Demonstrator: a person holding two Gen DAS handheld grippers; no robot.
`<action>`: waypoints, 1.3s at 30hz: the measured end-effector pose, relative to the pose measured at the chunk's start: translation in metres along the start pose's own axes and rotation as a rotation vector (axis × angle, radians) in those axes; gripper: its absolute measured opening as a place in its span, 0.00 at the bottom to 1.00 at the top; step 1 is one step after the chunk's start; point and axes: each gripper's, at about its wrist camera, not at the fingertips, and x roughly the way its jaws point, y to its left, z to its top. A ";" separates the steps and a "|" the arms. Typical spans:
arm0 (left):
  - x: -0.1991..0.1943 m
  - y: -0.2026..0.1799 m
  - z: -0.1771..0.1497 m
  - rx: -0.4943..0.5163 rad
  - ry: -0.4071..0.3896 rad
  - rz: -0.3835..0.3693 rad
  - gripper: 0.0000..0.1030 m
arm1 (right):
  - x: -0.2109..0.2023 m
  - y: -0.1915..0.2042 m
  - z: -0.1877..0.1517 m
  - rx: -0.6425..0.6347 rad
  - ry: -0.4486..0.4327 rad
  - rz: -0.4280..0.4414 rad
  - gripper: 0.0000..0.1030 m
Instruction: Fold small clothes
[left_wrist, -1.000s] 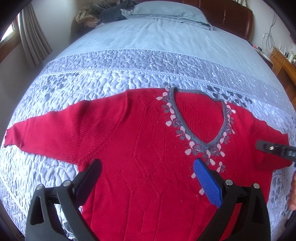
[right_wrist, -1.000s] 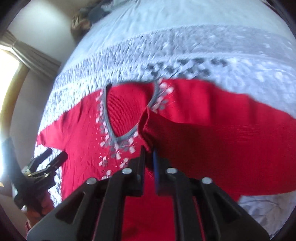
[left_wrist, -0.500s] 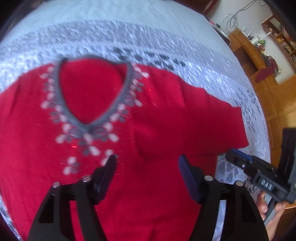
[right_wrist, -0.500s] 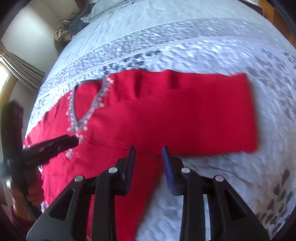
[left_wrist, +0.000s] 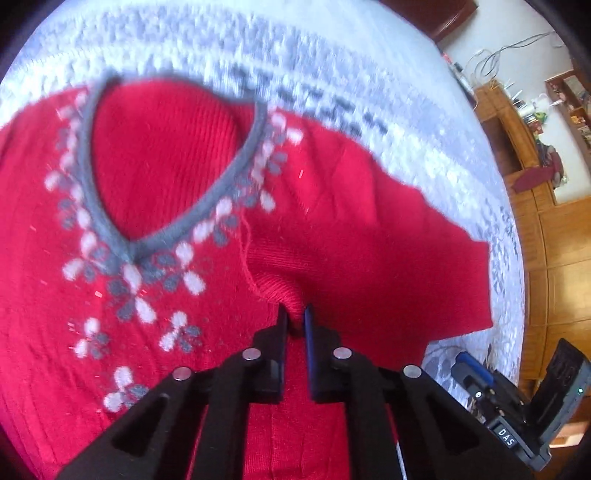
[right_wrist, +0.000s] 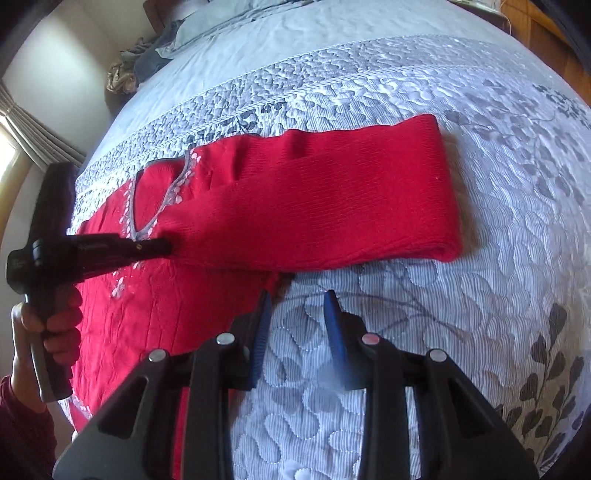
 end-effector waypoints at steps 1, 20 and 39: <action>-0.013 -0.002 0.000 0.012 -0.043 0.003 0.07 | -0.002 0.000 0.000 0.001 -0.003 -0.002 0.30; -0.105 0.160 0.019 -0.026 -0.240 0.352 0.08 | 0.033 0.035 0.048 0.062 0.040 0.092 0.30; -0.173 0.232 -0.009 -0.140 -0.307 0.392 0.83 | 0.027 0.075 0.044 -0.056 0.043 -0.042 0.49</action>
